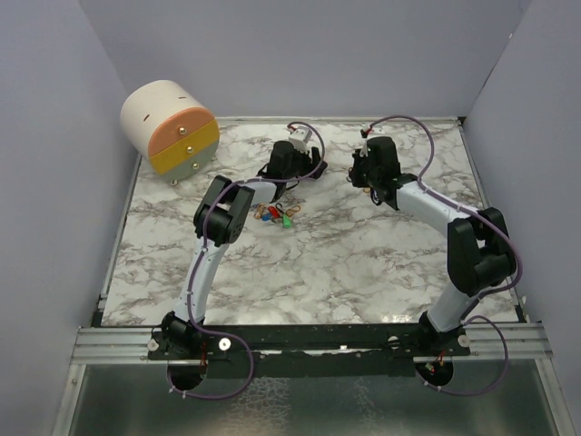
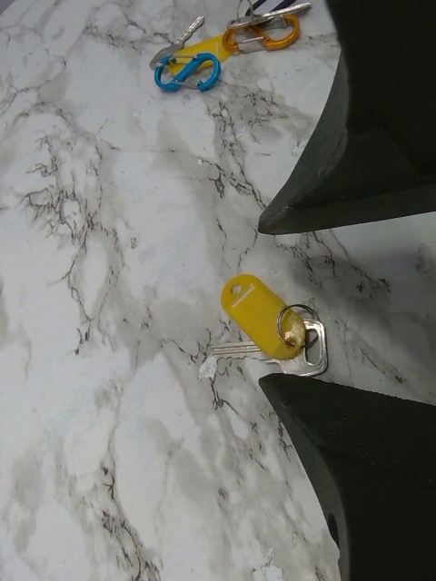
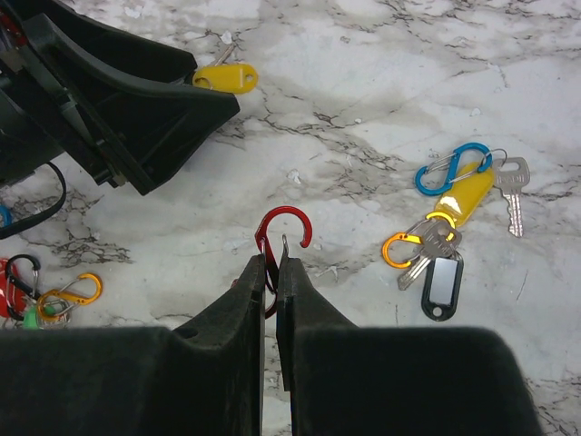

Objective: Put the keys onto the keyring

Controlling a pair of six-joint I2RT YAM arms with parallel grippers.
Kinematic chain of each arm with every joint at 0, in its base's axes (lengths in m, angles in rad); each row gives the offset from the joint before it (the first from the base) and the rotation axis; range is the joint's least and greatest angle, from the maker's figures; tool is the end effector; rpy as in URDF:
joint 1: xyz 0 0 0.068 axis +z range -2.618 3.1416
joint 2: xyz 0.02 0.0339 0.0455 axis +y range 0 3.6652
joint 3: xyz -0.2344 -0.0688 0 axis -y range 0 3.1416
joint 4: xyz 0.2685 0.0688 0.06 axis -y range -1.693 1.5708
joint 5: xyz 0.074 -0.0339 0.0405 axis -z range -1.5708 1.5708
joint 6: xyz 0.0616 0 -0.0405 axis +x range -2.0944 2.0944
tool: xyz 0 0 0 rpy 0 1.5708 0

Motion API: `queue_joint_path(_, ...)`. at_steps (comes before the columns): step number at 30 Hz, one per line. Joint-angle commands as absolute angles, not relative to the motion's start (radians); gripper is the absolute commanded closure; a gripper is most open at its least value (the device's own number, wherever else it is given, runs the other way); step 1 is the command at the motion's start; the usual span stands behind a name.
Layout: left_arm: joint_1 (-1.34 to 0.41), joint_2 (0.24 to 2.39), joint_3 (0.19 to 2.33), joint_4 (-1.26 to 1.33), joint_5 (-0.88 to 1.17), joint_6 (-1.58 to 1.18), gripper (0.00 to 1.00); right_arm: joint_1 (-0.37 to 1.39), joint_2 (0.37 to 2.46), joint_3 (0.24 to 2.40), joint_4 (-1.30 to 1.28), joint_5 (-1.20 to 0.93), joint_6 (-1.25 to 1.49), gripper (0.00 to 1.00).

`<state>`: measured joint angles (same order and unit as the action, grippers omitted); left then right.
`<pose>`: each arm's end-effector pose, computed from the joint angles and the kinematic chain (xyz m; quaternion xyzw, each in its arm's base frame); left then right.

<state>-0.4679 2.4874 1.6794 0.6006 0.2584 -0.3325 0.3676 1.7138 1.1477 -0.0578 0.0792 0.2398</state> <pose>0.4977 -0.2691 0.0760 0.1331 0.7628 -0.3356 0.5365 0.3956 0.1471 0.1730 -0.0388 0.8886 0.1026 0.4453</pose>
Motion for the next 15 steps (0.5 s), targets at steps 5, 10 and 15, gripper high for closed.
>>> queue_joint_path(5, -0.466, 2.473, 1.624, 0.578, 0.412, -0.385, 0.38, 0.373, 1.619, 1.091, -0.033, 0.075, 0.254, 0.99)
queue_joint_path(10, -0.467, 2.459, 1.596, 0.578, 0.425, -0.386, 0.5, 0.374, 1.591, 1.067, -0.036, 0.076, 0.26, 0.99)
queue_joint_path(15, -0.476, 2.457, 1.581, 0.621, 0.546, -0.372, 0.56, 0.374, 1.574, 1.05, -0.034, 0.082, 0.261, 0.99)
